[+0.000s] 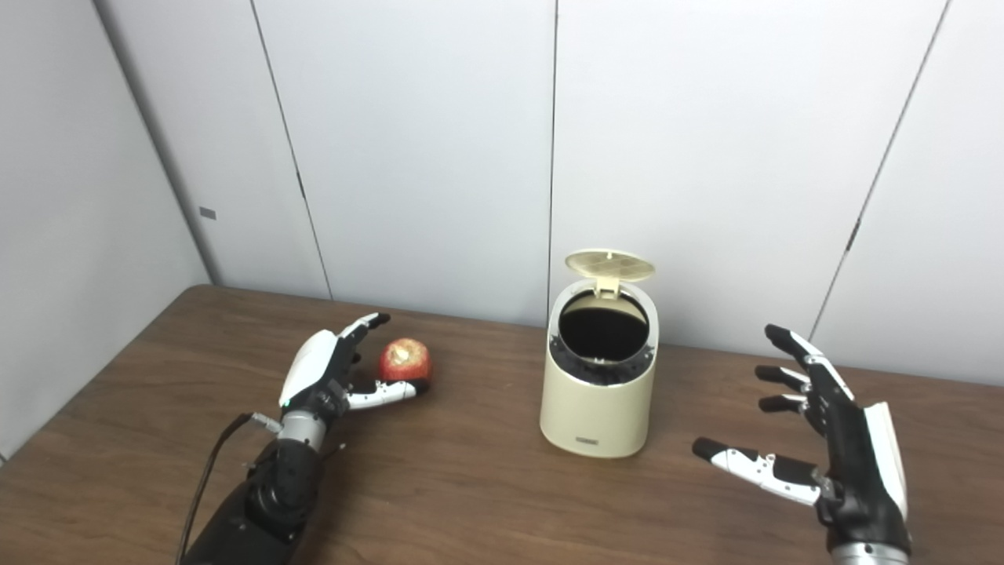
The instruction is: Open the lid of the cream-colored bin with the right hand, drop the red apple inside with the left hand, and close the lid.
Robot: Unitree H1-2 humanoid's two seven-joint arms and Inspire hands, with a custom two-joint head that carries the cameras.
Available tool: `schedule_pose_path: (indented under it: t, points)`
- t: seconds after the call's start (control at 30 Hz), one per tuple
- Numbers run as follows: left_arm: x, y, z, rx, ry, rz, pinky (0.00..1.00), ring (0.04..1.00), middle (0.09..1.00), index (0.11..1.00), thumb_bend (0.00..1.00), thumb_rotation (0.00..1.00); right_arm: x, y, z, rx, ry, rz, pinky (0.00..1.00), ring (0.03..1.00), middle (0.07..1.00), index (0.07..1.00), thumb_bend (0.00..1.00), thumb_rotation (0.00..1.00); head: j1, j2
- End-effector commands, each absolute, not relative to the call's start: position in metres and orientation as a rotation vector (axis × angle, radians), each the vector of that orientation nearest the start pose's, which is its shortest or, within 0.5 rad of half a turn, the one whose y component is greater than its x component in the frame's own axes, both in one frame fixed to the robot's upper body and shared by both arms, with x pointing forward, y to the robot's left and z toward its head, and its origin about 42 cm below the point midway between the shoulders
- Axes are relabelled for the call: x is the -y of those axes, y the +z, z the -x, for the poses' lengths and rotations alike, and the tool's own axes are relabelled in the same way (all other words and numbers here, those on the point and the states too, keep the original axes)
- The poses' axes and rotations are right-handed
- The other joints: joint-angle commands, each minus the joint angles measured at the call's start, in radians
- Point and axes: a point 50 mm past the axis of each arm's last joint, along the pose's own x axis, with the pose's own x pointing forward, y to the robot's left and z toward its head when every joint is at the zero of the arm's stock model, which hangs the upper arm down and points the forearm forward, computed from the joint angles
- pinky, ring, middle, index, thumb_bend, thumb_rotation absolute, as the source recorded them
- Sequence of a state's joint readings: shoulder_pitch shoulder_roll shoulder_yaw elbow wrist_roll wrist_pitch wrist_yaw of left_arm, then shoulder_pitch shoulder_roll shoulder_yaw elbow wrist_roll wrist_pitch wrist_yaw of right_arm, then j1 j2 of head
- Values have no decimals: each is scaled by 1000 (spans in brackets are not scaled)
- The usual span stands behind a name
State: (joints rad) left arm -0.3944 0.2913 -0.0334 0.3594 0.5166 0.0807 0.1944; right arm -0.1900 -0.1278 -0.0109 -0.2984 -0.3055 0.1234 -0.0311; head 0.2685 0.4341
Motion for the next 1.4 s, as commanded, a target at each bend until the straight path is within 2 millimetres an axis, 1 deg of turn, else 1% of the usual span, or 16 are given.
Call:
schedule_pose_path:
  t: [0.0, 0.4, 0.57, 0.63, 0.73, 0.8, 0.9, 0.97, 1.0, 1.07, 1.1, 1.13, 1.2, 1.27, 1.3, 1.37]
  points:
    - [-301, 169, -423, 122, 232, -825, 800, 941, 909, 895, 958, 422, 232, 247, -322, 450, -89, 422, 604, 751, 873, 843, 756, 0, -1, 2]
    - [-294, 141, -426, 113, 220, -842, 784, 898, 871, 872, 892, 360, 227, 250, -319, 443, -94, 418, 608, 755, 863, 842, 739, 0, -12, 10]
    - [-291, 135, -426, 114, 214, -845, 767, 873, 853, 867, 866, 323, 226, 251, -317, 451, -90, 427, 631, 769, 875, 850, 736, 0, -15, 14]
    - [-291, 133, -427, 119, 216, -836, 763, 863, 845, 865, 835, 299, 225, 252, -317, 452, -90, 433, 624, 763, 871, 849, 741, 0, -16, 17]
    - [-291, 131, -428, 115, 221, -810, 747, 824, 809, 852, 788, 263, 225, 252, -317, 448, -87, 432, 619, 758, 837, 848, 744, 0, -16, 18]
    - [-290, 130, -428, 121, 221, -807, 707, 773, 759, 834, 768, 236, 226, 252, -317, 448, -86, 434, 626, 764, 846, 854, 740, 0, -15, 21]
    - [-290, 128, -427, 123, 220, -797, 656, 706, 683, 787, 750, 181, 226, 252, -317, 447, -89, 433, 624, 764, 862, 854, 745, 0, -15, 22]
    - [-290, 127, -427, 121, 218, -794, 653, 680, 637, 746, 745, 142, 226, 253, -317, 448, -88, 428, 626, 764, 864, 854, 745, 0, -15, 24]
    - [-291, 127, -427, 121, 215, -797, 668, 665, 600, 707, 740, 118, 226, 253, -318, 448, -88, 424, 633, 767, 863, 853, 744, 0, -15, 24]
    - [-291, 127, -426, 119, 210, -805, 676, 645, 559, 656, 741, 98, 226, 252, -318, 450, -88, 419, 640, 774, 867, 855, 740, 0, -15, 24]
    - [-292, 126, -426, 114, 207, -809, 690, 628, 504, 581, 610, 40, 226, 252, -318, 452, -88, 420, 646, 778, 876, 855, 736, 0, -15, 24]
    - [-292, 126, -426, 110, 205, -811, 707, 623, 487, 551, 566, 20, 227, 252, -318, 454, -87, 421, 645, 777, 879, 855, 736, 0, -15, 24]
    - [-293, 125, -426, 103, 199, -821, 723, 617, 476, 521, 531, 4, 227, 251, -318, 453, -85, 426, 643, 774, 879, 856, 736, 0, -15, 24]
    - [-294, 125, -425, 93, 195, -829, 738, 614, 489, 493, 525, 0, 228, 251, -318, 453, -84, 427, 645, 770, 867, 858, 735, 0, -15, 24]
    - [-294, 125, -425, 88, 193, -835, 743, 615, 492, 484, 524, 0, 228, 252, -318, 453, -85, 427, 647, 770, 869, 859, 734, 0, -13, 31]
    - [-294, 125, -425, 78, 189, -843, 747, 620, 491, 481, 524, 0, 228, 251, -319, 456, -86, 423, 648, 771, 878, 860, 734, 0, -13, 31]
